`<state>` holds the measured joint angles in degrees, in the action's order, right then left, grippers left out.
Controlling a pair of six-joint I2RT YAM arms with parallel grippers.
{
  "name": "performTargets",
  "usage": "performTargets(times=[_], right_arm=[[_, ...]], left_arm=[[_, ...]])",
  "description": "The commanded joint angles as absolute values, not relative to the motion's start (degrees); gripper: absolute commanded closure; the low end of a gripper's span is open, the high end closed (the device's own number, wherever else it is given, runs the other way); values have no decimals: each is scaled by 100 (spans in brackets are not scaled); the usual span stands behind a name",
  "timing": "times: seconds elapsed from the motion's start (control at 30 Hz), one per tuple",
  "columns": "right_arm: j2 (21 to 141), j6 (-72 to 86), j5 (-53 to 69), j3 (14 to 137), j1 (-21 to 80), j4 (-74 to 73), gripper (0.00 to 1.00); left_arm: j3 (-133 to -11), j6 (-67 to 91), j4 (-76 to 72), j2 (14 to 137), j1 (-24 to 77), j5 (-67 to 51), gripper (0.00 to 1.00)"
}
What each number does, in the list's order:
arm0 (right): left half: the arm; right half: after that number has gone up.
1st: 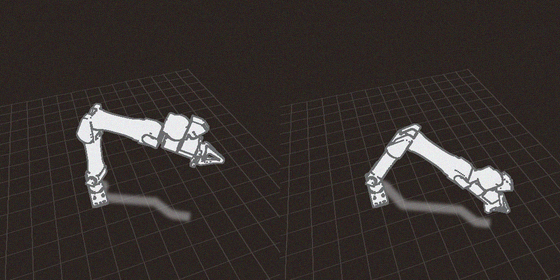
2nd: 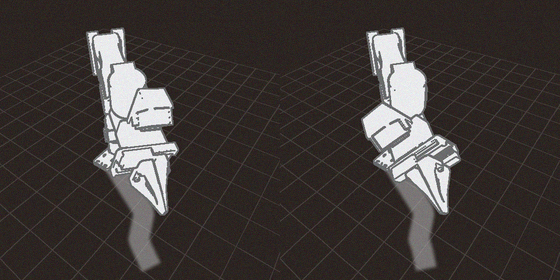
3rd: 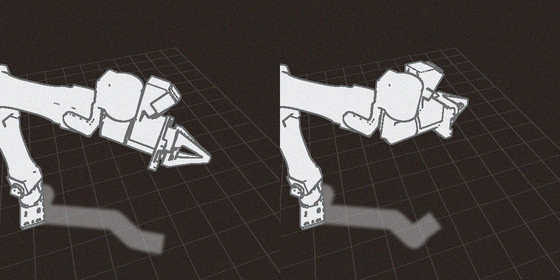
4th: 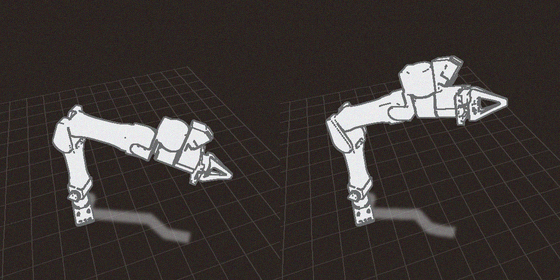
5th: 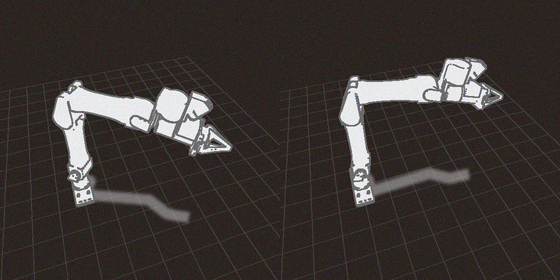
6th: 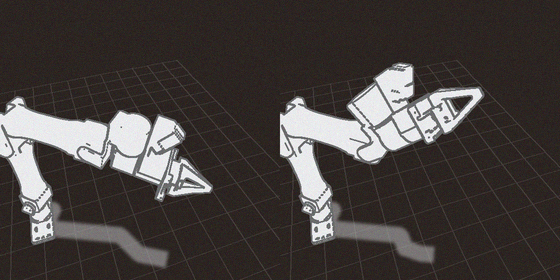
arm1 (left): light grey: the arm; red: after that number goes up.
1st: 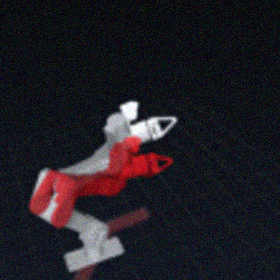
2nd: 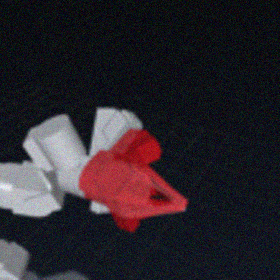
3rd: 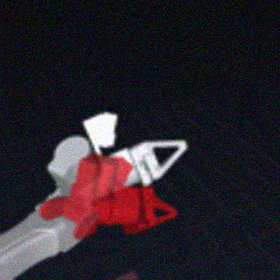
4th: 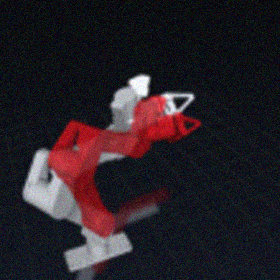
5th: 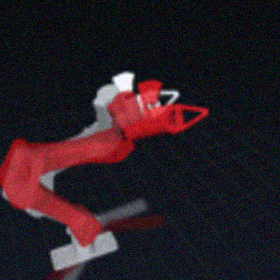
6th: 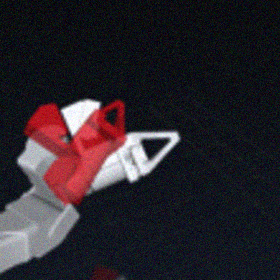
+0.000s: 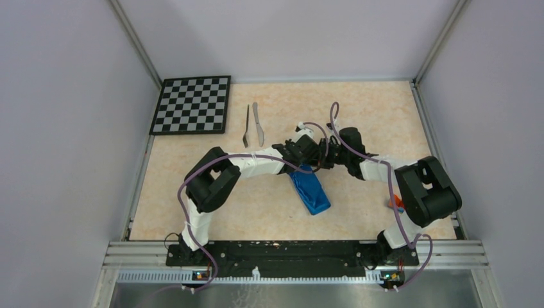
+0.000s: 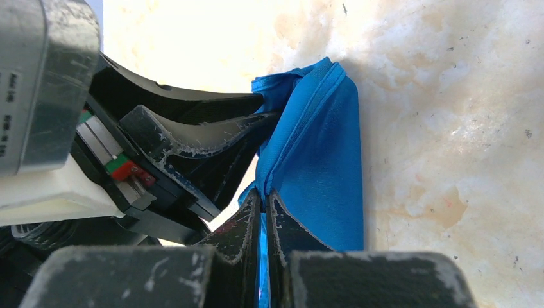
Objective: Fold the napkin into a case and place the utensils inside
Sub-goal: Grasp the top corner of the smaller rectangle folded napkin from the folded napkin.
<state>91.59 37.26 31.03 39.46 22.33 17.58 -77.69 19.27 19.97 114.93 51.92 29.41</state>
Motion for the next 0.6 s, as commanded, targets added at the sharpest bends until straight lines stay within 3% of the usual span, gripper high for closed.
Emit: performTargets(times=[0.0, 0.23, 0.57], right_arm=[[9222, 3697, 3182, 4159, 2212, 2010, 100], [9222, 3602, 3166, 4195, 2221, 1929, 100], [9573, 3586, 3252, 4524, 2473, 1819, 100]], left_arm=[[-7960, 1881, 2029, 11492, 5203, 3121, 76], [-7951, 1848, 1880, 11406, 5203, 3115, 99], [-6844, 2069, 488, 10612, 4958, 2143, 100]])
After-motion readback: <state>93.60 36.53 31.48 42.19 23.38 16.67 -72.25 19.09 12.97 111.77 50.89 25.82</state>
